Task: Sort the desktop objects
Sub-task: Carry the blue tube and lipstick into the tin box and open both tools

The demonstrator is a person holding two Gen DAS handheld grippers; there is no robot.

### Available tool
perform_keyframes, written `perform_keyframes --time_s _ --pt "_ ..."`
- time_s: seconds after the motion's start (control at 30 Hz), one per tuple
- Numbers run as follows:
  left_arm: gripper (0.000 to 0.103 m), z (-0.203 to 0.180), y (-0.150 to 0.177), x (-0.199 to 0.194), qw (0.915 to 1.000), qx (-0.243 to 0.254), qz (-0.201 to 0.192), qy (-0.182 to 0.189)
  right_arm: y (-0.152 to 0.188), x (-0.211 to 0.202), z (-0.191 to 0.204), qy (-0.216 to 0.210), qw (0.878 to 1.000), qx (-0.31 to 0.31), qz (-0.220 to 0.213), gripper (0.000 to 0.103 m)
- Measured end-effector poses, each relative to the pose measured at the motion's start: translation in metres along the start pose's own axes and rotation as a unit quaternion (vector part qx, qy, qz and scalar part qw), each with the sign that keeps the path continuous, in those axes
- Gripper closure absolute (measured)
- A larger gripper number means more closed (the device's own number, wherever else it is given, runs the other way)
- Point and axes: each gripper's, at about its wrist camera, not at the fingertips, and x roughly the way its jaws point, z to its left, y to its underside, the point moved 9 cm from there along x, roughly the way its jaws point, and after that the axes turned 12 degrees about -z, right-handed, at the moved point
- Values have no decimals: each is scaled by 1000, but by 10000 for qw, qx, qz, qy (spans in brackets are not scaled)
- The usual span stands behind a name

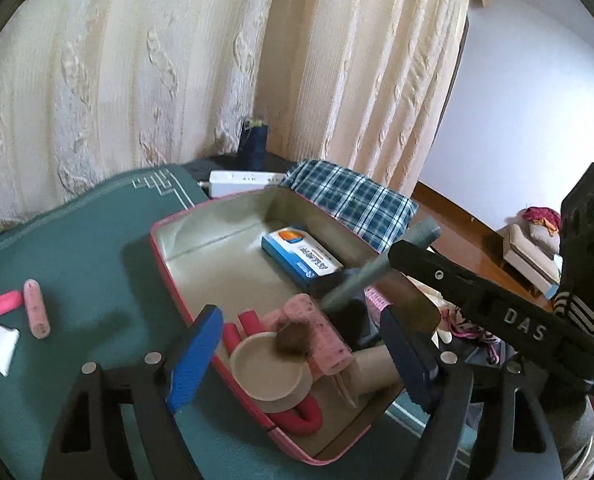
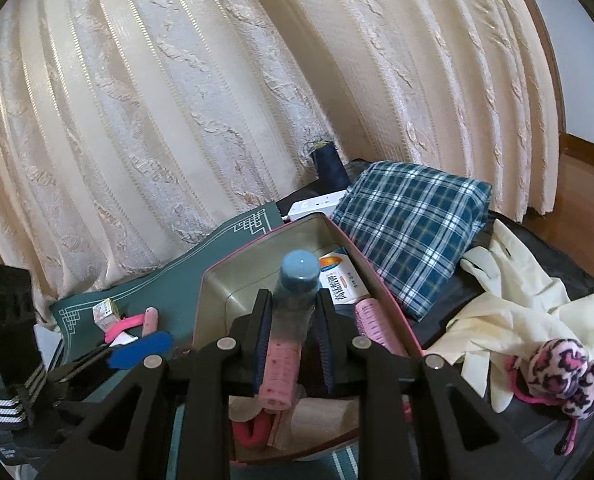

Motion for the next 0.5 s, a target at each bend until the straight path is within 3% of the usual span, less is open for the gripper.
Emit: perform_keyframes --time_s 0.33,0.5 --pt "20 10 2 -6 9995 79 -39 -296 -1 -2 4 -4 10000 -10 2 78" --pt "20 20 0 -15 9988 76 -123 -461 -6 -4 12 -39 10000 -5 -76 54"
